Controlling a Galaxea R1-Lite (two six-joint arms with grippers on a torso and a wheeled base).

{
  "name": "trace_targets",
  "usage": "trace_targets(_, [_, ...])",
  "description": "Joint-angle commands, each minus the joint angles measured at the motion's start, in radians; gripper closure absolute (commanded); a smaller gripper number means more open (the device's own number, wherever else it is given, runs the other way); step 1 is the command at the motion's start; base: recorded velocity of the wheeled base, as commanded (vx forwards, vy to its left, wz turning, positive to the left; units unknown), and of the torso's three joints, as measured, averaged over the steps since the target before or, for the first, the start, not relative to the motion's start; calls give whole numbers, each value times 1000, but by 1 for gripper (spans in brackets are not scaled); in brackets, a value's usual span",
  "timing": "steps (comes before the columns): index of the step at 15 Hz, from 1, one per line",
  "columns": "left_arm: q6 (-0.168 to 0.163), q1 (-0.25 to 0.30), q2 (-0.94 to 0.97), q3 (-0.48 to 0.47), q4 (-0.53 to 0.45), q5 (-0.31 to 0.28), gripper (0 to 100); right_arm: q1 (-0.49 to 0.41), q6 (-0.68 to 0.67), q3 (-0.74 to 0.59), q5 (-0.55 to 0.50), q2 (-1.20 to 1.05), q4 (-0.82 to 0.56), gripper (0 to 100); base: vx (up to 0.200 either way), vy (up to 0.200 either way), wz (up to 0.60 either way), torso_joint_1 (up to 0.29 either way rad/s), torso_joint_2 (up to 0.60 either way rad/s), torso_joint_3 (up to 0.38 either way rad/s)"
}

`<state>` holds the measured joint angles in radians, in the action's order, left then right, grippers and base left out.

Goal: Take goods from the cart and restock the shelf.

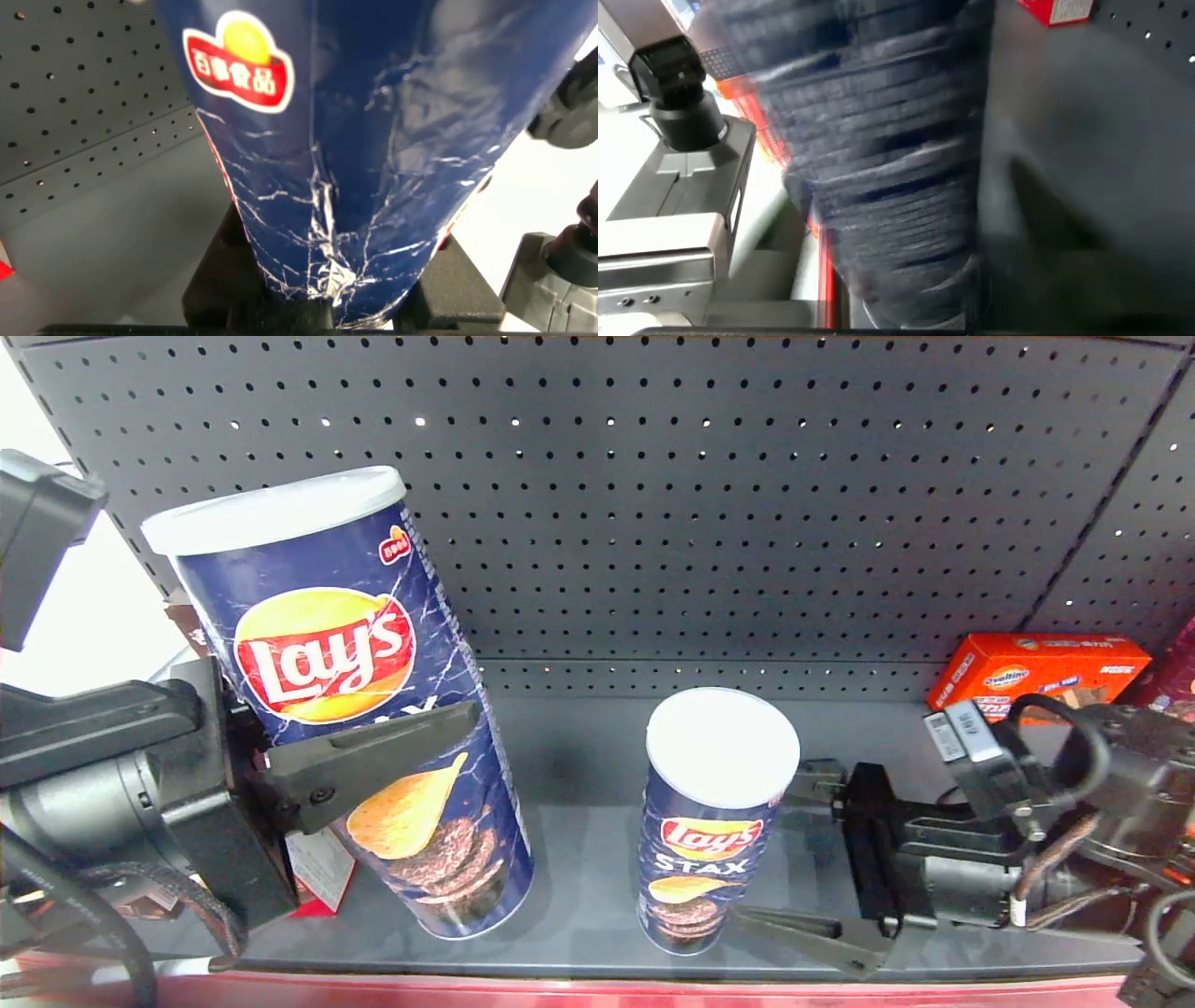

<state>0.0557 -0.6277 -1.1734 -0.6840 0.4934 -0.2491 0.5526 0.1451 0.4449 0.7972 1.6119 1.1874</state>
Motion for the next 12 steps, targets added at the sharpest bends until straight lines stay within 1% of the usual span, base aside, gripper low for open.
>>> trace_targets(1, [-1, -6, 0, 8, 1, -1, 100, -91, -2, -77, -1, -224, -49, 0, 0, 0, 0, 0, 0, 0])
trace_targets(2, [-1, -9, 0, 8, 1, -1, 100, -117, -4, -95, -1, -290, -89, 0, 0, 0, 0, 0, 0, 0])
trace_targets(3, [-2, -10, 0, 8, 1, -1, 100, -163, -9, -115, -6, -385, -158, 0, 0, 0, 0, 0, 0, 0])
trace_targets(5, [-4, -10, 0, 9, 1, -2, 100, -273, -38, -132, -62, -529, -272, 0, 0, 0, 0, 0, 0, 0])
trace_targets(6, [-4, -10, 0, 11, 1, -2, 100, -338, -67, -141, -133, -609, -333, 0, 0, 0, 0, 0, 0, 0])
trace_targets(7, [-5, -6, 0, 14, 1, -4, 100, -404, -91, -161, -247, -692, -390, 0, 0, 0, 0, 0, 0, 0])
trace_targets(8, [-5, -3, 0, 14, 1, -4, 100, -430, -96, -178, -311, -738, -416, 0, 0, 0, 0, 0, 0, 0])
trace_targets(9, [-7, -1, 0, 14, 2, -4, 100, -457, -104, -241, -437, -836, -465, 0, 0, 0, 0, 0, 0, 0])
trace_targets(10, [-7, -1, 0, 14, 2, -4, 100, -462, -104, -268, -481, -874, -485, 0, 0, 0, 0, 0, 0, 0])
trace_targets(11, [-10, -9, 0, 9, 5, -4, 100, -473, -102, -351, -607, -980, -532, 0, 0, 0, 0, 0, 0, 0])
trace_targets(12, [-16, -10, -9, 9, 25, -5, 100, -473, -102, -402, -679, -1055, -575, 0, 0, 0, 0, 0, 0, 0])
